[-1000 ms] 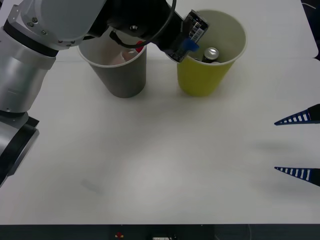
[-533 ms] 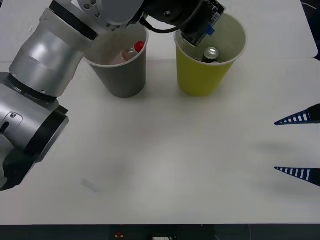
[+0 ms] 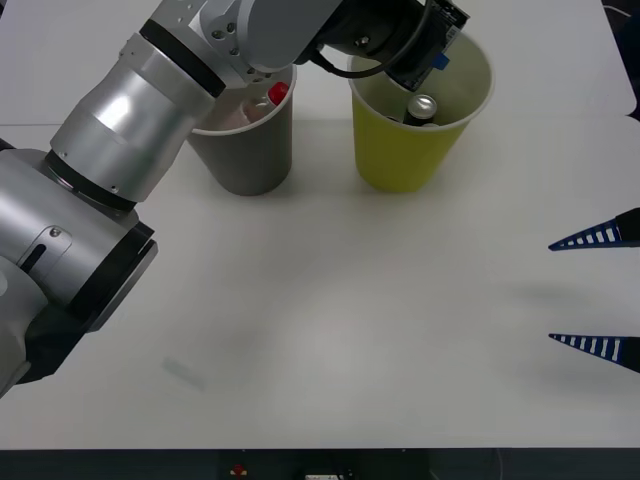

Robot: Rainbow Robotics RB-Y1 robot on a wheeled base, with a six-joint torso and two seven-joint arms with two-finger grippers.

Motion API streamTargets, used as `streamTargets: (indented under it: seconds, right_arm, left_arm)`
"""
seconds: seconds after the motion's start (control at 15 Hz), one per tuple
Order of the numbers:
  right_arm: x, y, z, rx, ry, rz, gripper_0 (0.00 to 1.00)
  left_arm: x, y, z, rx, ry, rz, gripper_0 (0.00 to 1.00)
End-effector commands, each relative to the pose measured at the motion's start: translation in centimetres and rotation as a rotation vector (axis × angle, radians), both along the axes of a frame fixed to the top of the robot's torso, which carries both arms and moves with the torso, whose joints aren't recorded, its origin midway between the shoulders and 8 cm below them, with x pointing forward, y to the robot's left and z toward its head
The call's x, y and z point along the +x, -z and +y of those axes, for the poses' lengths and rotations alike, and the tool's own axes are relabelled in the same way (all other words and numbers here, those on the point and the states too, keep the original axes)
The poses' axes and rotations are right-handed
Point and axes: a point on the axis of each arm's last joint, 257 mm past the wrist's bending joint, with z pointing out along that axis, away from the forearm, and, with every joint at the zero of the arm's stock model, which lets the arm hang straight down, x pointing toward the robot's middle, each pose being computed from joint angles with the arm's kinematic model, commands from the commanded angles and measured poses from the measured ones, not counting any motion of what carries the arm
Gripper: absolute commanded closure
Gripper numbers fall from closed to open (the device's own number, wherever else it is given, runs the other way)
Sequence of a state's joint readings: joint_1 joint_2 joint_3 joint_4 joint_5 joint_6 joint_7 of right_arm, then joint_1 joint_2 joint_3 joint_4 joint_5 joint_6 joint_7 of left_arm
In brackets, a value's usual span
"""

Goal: Put the can into the green bin and the plastic bottle into the gray bin

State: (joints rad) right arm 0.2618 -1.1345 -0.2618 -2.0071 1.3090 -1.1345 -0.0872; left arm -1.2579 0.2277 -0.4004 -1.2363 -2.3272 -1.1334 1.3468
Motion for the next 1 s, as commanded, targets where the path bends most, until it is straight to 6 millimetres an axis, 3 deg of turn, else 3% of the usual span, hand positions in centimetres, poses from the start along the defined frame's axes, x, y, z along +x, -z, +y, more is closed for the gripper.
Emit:
streamTargets:
  seconds: [0.07, 0.47, 0.67, 1.0]
  right_arm:
    - [0.0, 0.0, 0.0, 0.000, 0.000, 0.000, 0.00]
    - [0.0, 0.0, 0.0, 0.000, 0.000, 0.000, 0.00]
    - [0.0, 0.0, 0.0, 0.000, 0.000, 0.000, 0.00]
    - [0.0, 0.0, 0.0, 0.000, 0.000, 0.000, 0.00]
  left_arm:
    - [-0.1, 0.0, -0.1, -0.001, 0.003, 0.001, 0.00]
    - [-0.5, 0.2, 0.2, 0.025, 0.059, -0.032, 0.00]
    - [-2.0, 0.1, 2.5, 0.011, 0.112, -0.073, 0.00]
    - [-6.3, 0.4, 8.3, -0.013, 0.222, -0.150, 0.00]
